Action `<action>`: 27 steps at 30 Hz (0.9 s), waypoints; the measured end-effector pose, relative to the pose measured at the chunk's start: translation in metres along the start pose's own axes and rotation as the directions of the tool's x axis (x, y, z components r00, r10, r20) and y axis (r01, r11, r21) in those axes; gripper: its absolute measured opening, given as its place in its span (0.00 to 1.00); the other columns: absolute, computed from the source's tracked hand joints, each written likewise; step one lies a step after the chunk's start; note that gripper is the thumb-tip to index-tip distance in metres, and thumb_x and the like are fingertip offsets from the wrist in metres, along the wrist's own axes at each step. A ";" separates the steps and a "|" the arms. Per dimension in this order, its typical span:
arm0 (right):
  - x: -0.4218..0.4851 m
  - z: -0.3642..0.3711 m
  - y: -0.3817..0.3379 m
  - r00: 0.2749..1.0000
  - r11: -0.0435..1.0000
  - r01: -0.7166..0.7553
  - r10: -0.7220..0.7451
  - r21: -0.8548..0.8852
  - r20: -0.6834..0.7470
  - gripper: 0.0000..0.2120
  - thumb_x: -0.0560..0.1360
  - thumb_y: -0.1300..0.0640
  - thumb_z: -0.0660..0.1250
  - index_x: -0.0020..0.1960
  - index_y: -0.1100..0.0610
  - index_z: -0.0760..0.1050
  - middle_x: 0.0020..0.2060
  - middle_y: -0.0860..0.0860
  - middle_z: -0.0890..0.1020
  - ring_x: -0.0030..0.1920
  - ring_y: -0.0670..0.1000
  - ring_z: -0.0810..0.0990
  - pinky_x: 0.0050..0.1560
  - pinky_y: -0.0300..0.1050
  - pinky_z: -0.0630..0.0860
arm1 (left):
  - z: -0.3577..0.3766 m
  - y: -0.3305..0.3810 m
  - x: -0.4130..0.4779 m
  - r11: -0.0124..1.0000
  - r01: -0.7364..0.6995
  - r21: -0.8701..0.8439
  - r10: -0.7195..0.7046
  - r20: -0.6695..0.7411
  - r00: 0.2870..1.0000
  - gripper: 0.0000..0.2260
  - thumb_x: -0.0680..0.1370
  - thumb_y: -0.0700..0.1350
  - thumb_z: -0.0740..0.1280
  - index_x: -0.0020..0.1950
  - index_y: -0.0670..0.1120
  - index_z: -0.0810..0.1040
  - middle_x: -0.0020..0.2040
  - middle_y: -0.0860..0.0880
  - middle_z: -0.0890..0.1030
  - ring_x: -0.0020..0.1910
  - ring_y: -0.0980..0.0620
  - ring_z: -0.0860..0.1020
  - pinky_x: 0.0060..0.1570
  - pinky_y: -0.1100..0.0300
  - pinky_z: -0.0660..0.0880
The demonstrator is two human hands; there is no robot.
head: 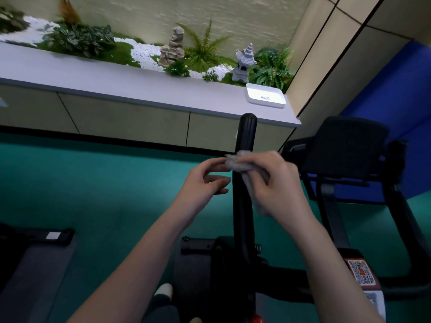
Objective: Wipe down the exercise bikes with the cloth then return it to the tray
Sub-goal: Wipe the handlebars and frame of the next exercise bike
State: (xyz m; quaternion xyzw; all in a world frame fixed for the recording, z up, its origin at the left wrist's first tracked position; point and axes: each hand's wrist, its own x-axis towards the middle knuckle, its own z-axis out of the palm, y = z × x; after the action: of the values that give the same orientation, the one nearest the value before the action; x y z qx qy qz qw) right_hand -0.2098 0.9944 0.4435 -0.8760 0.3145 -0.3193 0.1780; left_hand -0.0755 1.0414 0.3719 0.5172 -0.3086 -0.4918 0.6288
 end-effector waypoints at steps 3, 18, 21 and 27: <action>0.036 -0.005 -0.010 1.000 0.999 0.025 -0.024 0.022 -0.005 0.14 0.72 0.66 0.64 0.53 0.56 0.82 0.47 0.39 0.79 0.53 0.49 0.78 0.55 0.36 0.70 | -0.002 0.004 0.006 1.000 0.024 -0.003 -0.024 0.029 0.999 0.16 0.75 0.32 0.66 0.61 0.44 0.74 0.54 0.45 0.80 0.49 0.50 0.79 0.47 0.58 0.81; 0.156 0.011 -0.011 0.578 0.793 0.395 0.177 -0.463 0.797 0.12 0.70 0.61 0.65 0.50 0.50 0.80 0.42 0.53 0.83 0.50 0.57 0.77 0.52 0.53 0.75 | -0.026 0.010 0.035 0.979 0.194 -0.061 -0.179 0.189 0.965 0.15 0.76 0.34 0.67 0.61 0.43 0.75 0.53 0.47 0.80 0.50 0.51 0.78 0.50 0.56 0.79; 0.145 0.016 -0.012 0.521 0.786 0.438 0.173 -0.436 0.836 0.12 0.70 0.61 0.64 0.50 0.50 0.80 0.42 0.51 0.81 0.54 0.56 0.76 0.57 0.57 0.74 | -0.031 0.002 0.032 0.971 0.231 -0.069 -0.214 0.196 0.957 0.14 0.75 0.33 0.67 0.61 0.41 0.74 0.51 0.47 0.80 0.49 0.51 0.78 0.47 0.59 0.79; 0.104 0.024 -0.011 0.408 0.840 0.438 0.132 -0.320 0.903 0.12 0.72 0.63 0.63 0.53 0.53 0.80 0.41 0.53 0.79 0.57 0.57 0.75 0.64 0.56 0.70 | -0.046 0.000 0.037 0.980 0.199 -0.021 -0.195 0.111 0.974 0.13 0.75 0.31 0.65 0.58 0.43 0.76 0.48 0.49 0.80 0.47 0.51 0.78 0.48 0.57 0.78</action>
State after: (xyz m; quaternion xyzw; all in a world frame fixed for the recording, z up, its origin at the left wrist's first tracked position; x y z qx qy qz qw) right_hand -0.1268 0.9354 0.4781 -0.9458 0.1555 0.2815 0.0461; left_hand -0.0221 1.0223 0.3546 0.5076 -0.2817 -0.5839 0.5674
